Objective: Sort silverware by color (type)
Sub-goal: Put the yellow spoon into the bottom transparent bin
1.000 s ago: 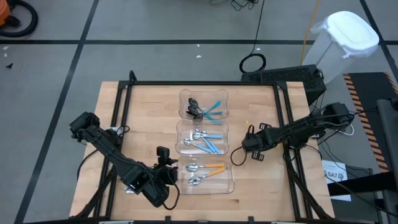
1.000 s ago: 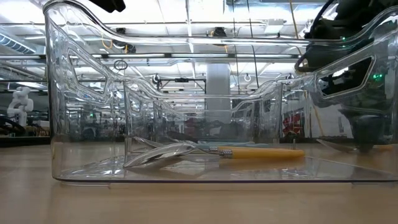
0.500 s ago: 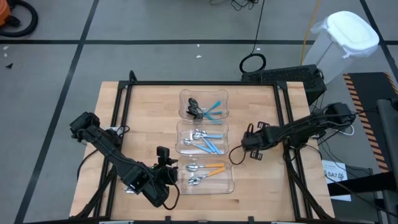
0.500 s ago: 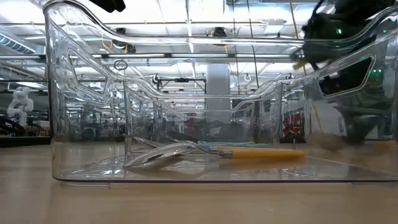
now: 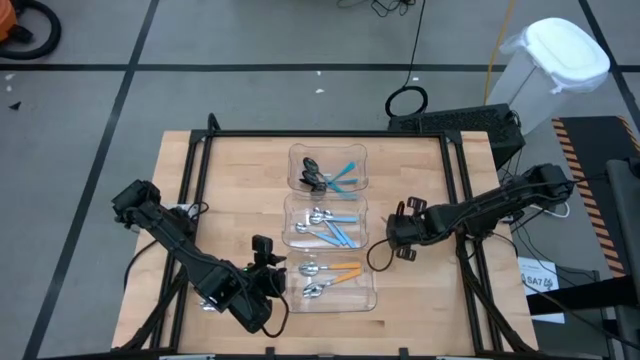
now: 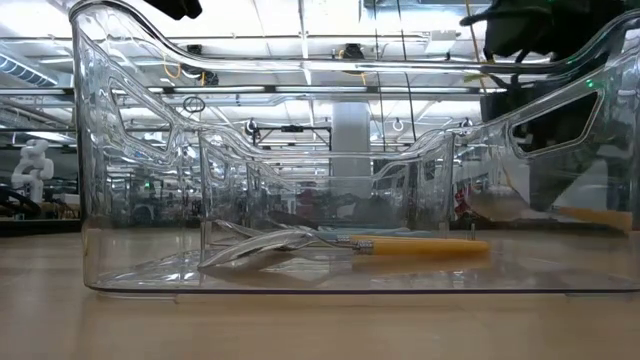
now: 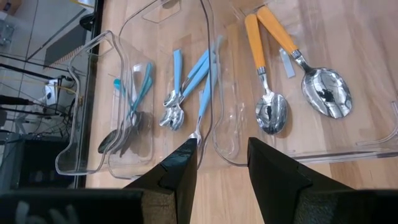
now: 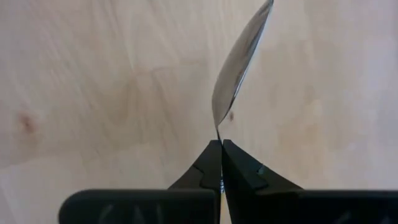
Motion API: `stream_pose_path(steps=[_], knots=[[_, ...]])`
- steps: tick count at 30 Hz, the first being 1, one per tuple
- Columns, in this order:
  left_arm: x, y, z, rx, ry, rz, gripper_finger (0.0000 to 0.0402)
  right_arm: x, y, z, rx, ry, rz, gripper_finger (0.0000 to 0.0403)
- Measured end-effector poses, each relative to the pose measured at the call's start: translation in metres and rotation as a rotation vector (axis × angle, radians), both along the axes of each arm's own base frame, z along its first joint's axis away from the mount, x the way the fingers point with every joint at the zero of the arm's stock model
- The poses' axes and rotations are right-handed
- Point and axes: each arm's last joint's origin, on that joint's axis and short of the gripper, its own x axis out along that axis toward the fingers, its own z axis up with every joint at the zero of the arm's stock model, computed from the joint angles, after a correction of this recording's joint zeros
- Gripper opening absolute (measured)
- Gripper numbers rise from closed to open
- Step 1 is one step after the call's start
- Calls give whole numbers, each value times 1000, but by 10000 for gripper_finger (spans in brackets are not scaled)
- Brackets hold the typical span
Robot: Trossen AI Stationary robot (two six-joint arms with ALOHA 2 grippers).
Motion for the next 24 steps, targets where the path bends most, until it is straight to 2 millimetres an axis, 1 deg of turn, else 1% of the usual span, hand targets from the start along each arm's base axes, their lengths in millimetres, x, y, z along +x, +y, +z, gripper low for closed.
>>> stream_pose_path(steps=[4, 11, 17, 24], knots=[[0, 0, 0, 0, 0, 0, 140, 7, 6, 12, -50, -49, 37, 1], [4, 3, 0, -3, -18, 22, 140, 20, 25, 42, -112, -174, 100, 1], [16, 9, 5, 7, -145, 82, 141, 22, 43, 61, -156, -247, 153, 1], [28, 15, 8, -7, -195, 89, 141, 22, 61, 77, -195, -327, 217, 1]])
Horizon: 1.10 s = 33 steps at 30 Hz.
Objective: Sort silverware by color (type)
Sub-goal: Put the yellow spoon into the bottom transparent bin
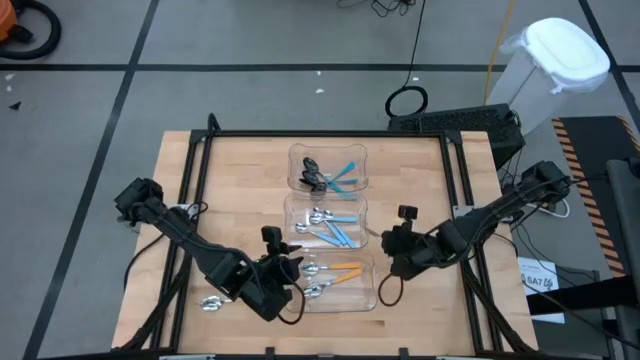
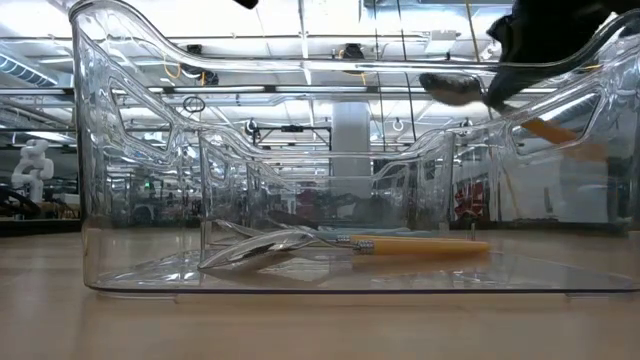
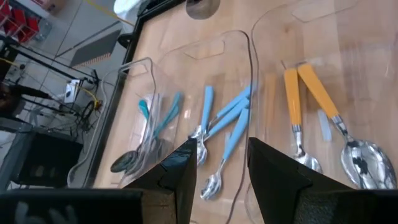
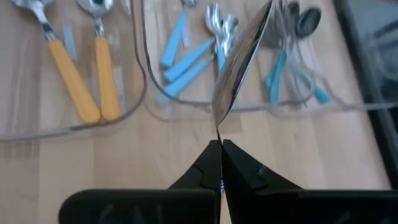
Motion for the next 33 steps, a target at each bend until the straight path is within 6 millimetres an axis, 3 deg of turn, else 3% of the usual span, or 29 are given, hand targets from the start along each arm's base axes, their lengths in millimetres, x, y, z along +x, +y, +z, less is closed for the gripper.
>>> stream_pose_path(steps=[5, 13, 17, 33], knots=[[8, -1, 0, 11, -30, -21, 155, 2, 10, 8, -17, -59, 55, 0], [16, -6, 8, 48, -108, -66, 274, 10, 19, 18, 1, -156, 130, 0], [21, -4, 11, 42, -141, -68, 313, 15, 22, 21, 7, -204, 160, 0], [43, 10, 19, -120, -210, -123, 321, 34, 36, 26, 5, -288, 309, 0]])
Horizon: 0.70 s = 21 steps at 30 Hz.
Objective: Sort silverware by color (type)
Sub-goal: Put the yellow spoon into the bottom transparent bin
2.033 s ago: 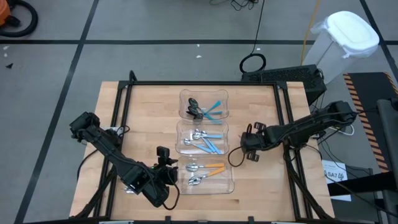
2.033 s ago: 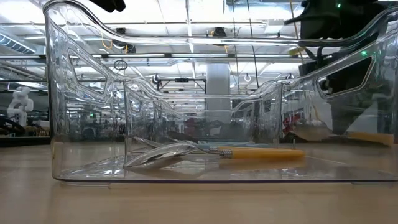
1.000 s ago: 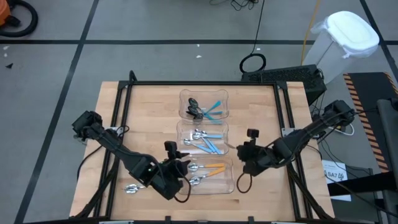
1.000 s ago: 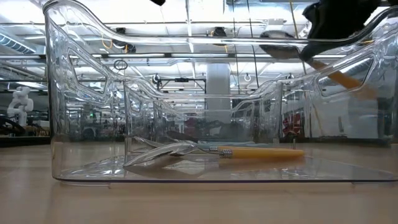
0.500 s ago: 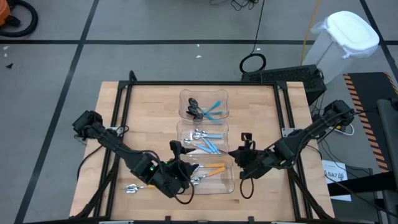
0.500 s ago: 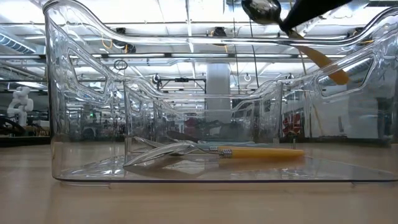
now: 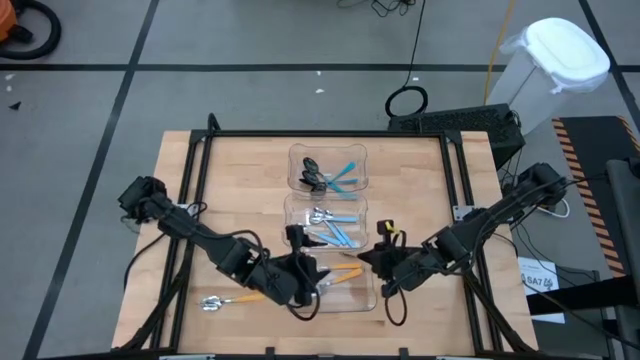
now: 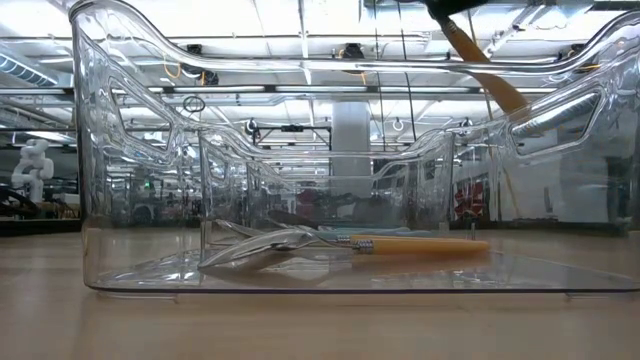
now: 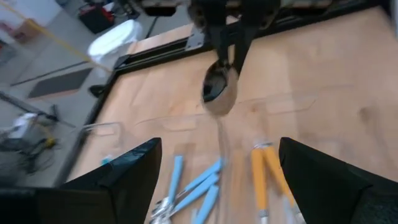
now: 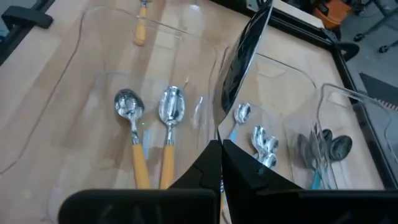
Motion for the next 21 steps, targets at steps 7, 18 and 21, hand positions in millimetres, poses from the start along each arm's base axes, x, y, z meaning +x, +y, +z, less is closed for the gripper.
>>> stream_pose_path(steps=[7, 18, 21], knots=[[10, 1, 8, -98, -60, -104, 320, 9, 12, 0, -40, 17, 44, 0], [13, 1, 0, -118, -14, -148, 219, 25, 24, 3, -92, 34, 83, 0], [15, 2, -6, -111, 20, -152, 188, 26, 25, 4, -93, 30, 86, 0]])
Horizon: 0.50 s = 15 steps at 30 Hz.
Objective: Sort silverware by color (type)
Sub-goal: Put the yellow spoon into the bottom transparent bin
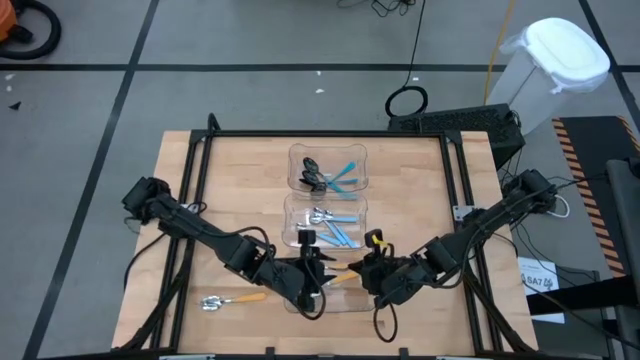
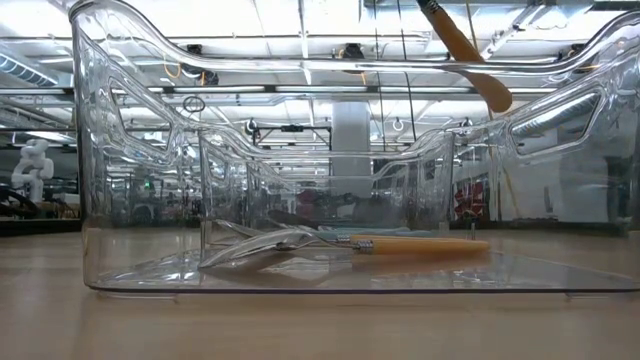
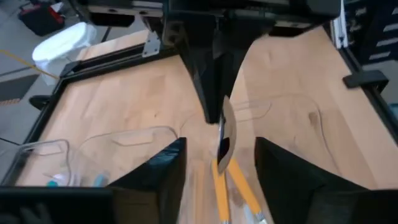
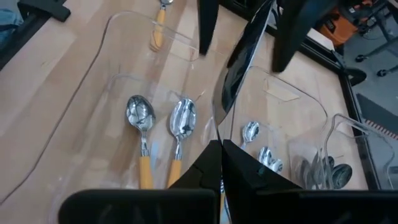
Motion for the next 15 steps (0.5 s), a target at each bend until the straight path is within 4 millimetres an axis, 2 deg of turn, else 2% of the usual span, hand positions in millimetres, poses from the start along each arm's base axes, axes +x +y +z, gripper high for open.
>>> stream_pose_path(steps=[8, 15], knots=[[4, 4, -4, 14, 14, -1, 104, -1, 0, -1, -8, 15, -2, 0], [3, 0, -3, 31, 6, -25, 50, -2, -1, -1, -10, 19, -1, 0]])
